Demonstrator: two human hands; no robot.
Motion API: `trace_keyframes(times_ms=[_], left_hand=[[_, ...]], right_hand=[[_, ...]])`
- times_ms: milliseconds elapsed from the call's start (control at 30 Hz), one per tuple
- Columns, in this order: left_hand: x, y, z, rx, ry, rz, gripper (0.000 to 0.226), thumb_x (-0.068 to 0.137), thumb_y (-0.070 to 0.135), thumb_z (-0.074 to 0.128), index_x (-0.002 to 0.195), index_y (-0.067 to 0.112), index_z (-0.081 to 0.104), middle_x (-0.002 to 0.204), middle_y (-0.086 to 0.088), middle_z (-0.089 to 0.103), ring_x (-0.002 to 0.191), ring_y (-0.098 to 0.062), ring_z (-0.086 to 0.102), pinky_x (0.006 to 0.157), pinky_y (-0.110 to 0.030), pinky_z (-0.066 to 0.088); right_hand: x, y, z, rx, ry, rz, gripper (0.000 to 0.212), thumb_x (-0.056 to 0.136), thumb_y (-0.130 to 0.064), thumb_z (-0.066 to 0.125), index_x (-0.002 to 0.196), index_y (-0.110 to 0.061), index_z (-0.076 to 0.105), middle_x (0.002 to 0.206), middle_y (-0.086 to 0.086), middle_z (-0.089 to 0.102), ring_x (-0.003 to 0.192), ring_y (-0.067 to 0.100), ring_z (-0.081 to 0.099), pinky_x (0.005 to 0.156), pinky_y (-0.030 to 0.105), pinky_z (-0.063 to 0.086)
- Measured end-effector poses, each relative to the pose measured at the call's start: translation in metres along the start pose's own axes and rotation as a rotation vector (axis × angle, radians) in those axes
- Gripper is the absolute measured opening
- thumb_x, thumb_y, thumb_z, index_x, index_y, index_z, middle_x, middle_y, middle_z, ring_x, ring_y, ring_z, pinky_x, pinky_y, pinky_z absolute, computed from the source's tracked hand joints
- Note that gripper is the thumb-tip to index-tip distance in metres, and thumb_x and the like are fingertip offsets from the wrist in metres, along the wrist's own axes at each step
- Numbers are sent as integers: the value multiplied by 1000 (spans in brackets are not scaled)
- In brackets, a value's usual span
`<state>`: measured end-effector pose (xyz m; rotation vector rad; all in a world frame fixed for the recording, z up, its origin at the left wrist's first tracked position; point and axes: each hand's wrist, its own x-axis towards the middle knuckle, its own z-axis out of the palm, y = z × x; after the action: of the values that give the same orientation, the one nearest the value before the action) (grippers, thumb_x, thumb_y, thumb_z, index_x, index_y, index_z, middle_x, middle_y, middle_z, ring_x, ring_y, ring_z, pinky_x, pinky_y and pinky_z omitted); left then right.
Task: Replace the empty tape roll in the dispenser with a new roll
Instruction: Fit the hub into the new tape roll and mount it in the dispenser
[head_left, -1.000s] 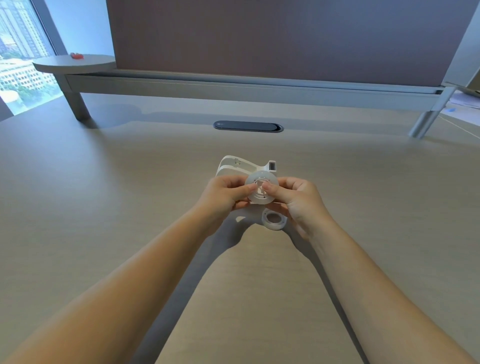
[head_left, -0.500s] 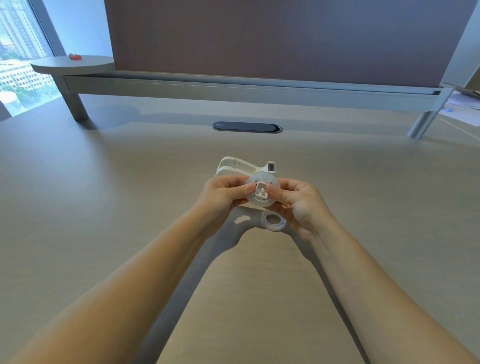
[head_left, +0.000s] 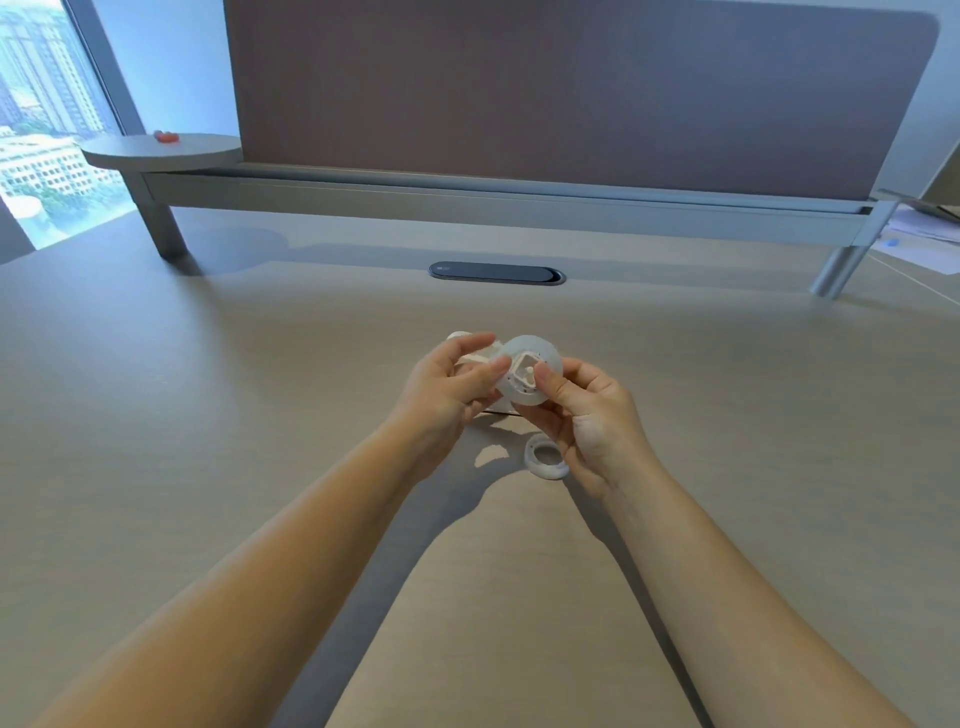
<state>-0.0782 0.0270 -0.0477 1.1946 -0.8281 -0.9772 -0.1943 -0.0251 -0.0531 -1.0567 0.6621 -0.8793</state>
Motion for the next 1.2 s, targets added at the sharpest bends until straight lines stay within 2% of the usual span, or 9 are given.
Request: trace_keyframes(times_ms=[100, 233, 367, 533, 667, 733, 900, 1000, 1200], left_hand=[[-5, 1, -2, 56, -37, -16, 13, 82, 12, 53, 93, 10, 58, 87, -5, 61, 85, -20, 59, 88, -30, 47], [-8, 3, -8, 157, -27, 34, 12, 82, 8, 53, 77, 15, 61, 77, -4, 61, 75, -16, 57, 81, -26, 49], [-5, 10, -15, 326, 6, 162, 11, 83, 6, 52, 82, 13, 59, 77, 0, 60, 73, -12, 56, 68, -16, 50], [6, 19, -20, 561, 29, 246, 15, 83, 11, 54, 95, 5, 60, 92, -8, 63, 87, -22, 58, 83, -33, 49], [22, 30, -22, 567, 22, 291, 21, 83, 7, 52, 102, 2, 61, 94, -8, 62, 79, -12, 57, 74, -16, 47], [30, 33, -25, 570, 17, 288, 22, 83, 4, 50, 102, 0, 62, 94, -9, 62, 81, -16, 57, 73, -16, 45], [46, 32, -32, 627, 3, 279, 19, 81, 6, 55, 98, 3, 64, 92, -8, 63, 87, -20, 57, 85, -32, 46], [53, 29, -38, 645, -15, 244, 21, 80, 6, 56, 100, 3, 63, 93, -8, 63, 87, -20, 57, 83, -29, 47], [62, 29, -40, 676, -1, 237, 21, 80, 5, 55, 99, 3, 63, 92, -7, 61, 88, -20, 56, 86, -33, 46]], right_hand=[[-2, -2, 3, 53, 17, -7, 6, 80, -9, 57, 78, -14, 59, 79, 5, 65, 72, 15, 65, 59, 18, 57], [-2, -3, 3, -29, -43, -34, 9, 78, -7, 59, 81, -15, 58, 80, 5, 65, 74, 16, 64, 64, 18, 56], [1, -6, 1, -353, -71, -132, 12, 76, -10, 62, 77, -22, 59, 81, -1, 64, 83, 18, 60, 72, 23, 50], [10, -16, 6, -602, -108, -302, 17, 75, -9, 64, 78, -25, 59, 77, -6, 62, 73, 11, 59, 64, 15, 49], [24, -19, 14, -647, -106, -334, 15, 75, -11, 65, 88, -18, 60, 86, 4, 65, 80, 17, 60, 75, 29, 50], [31, -20, 18, -655, -110, -325, 13, 76, -10, 64, 88, -14, 61, 88, 8, 64, 84, 20, 59, 78, 35, 50], [49, -21, 21, -737, -59, -312, 19, 74, -10, 65, 94, -8, 64, 85, 3, 62, 76, 15, 56, 73, 27, 47], [57, -17, 21, -771, -54, -295, 20, 73, -9, 67, 93, -8, 64, 85, 5, 62, 80, 18, 57, 77, 31, 49], [66, -11, 21, -810, -25, -330, 14, 73, -11, 67, 85, -15, 60, 81, -2, 59, 74, 9, 53, 65, 18, 42]])
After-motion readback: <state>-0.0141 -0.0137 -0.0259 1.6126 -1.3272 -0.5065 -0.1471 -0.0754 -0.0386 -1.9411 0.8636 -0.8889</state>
